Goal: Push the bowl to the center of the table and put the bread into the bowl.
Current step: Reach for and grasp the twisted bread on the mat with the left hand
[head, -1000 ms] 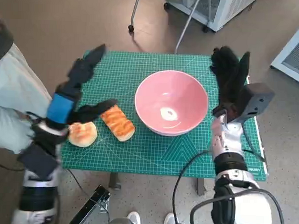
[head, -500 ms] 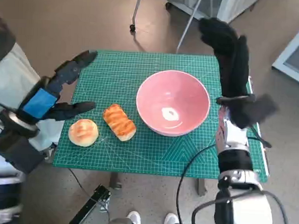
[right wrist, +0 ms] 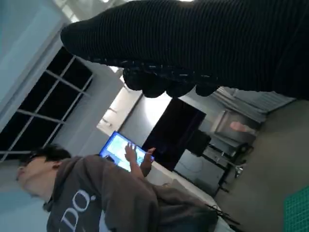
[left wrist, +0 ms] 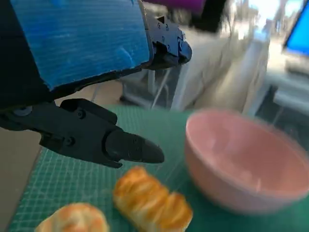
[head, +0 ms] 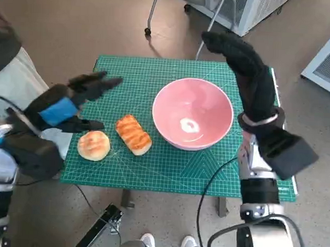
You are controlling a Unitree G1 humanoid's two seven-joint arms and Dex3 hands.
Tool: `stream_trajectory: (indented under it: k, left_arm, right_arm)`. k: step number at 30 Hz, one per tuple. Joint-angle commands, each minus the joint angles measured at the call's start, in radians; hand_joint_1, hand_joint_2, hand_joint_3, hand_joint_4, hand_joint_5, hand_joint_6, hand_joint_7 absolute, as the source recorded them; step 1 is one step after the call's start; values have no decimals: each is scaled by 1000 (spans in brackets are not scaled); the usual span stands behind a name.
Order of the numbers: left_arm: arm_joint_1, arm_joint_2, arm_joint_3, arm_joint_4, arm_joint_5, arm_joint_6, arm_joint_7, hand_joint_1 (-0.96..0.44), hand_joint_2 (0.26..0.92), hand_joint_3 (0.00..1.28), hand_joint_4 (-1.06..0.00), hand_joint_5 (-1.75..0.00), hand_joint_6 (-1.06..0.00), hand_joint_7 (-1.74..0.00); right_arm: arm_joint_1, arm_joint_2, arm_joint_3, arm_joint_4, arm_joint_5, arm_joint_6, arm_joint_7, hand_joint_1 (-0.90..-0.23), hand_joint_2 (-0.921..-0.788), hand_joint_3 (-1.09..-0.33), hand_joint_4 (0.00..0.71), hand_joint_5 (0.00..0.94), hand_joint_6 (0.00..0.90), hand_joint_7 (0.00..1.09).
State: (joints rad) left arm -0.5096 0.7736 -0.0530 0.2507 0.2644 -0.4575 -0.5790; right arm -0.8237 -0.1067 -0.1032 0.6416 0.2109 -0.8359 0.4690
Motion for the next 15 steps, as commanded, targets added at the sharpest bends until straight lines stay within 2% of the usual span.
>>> stream_trajectory:
  k: [1, 15]
  left_arm:
    - [-36, 12, -63, 47, 69, -52, -6, -311, 831, 0, -196, -1, -334, -52]
    - [-161, -23, -239, 249, 239, -183, 10, -189, 799, 0, -232, -12, -378, -66]
  right_arm:
    - [29, -1, 11, -7, -6, 8, 0, -664, -921, -811, 275, 9, -1, 821]
    - [33, -18, 17, 15, -43, -8, -15, -652, -921, -844, 278, 11, -1, 769]
